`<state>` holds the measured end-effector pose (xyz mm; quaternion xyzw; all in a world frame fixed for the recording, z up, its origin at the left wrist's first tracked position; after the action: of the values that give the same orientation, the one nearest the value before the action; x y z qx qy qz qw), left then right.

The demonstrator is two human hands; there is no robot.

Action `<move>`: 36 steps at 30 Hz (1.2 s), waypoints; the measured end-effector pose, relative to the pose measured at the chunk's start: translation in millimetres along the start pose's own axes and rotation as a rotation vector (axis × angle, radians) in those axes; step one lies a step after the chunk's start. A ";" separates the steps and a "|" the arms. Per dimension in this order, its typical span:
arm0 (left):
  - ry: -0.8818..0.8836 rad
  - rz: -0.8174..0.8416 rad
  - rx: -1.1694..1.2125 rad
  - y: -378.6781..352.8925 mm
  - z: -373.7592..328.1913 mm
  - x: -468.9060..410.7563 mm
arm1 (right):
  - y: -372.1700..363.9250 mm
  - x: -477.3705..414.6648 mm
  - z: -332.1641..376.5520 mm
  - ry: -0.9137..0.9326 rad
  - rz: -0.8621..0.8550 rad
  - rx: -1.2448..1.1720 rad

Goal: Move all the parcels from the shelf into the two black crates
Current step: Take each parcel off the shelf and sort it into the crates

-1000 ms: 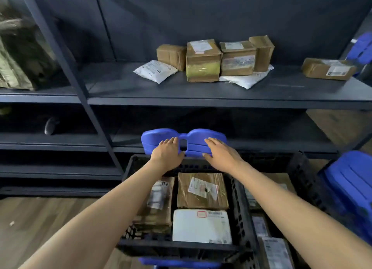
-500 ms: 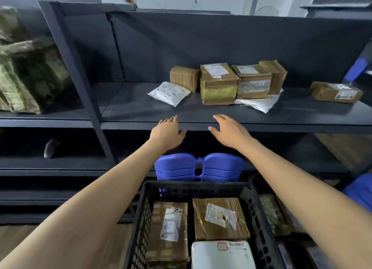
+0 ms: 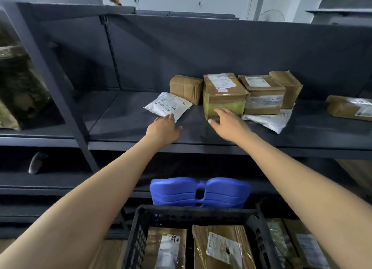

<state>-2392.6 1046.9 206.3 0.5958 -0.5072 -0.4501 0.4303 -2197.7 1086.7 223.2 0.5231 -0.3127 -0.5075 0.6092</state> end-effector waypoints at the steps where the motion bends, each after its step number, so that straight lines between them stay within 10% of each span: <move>1: -0.004 0.003 0.002 0.3 -1.6 -9.7 | 4.4 -7.1 -3.6 -0.019 -0.016 0.002; 17: -0.140 -0.004 0.107 -0.7 -87.4 -126.8 | 47.4 -93.6 -93.1 -0.264 -0.169 -0.035; 36: 0.180 0.185 0.764 -44.1 -101.5 -174.4 | 36.4 -104.2 -107.7 -0.434 -0.271 -0.362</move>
<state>-2298.3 1230.6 203.8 0.7016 -0.6498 -0.1349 0.2593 -2119.0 1217.4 245.9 0.3227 -0.2676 -0.7310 0.5384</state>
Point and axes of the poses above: each hand's wrist, its own x-axis away from the middle knuckle, its own y-axis out of the back of the hand, z = x × y, the point moved 7 cm from there along -x, towards the middle knuckle, and after that the axes turned 1 degree about -x, right-handed, at the moved point
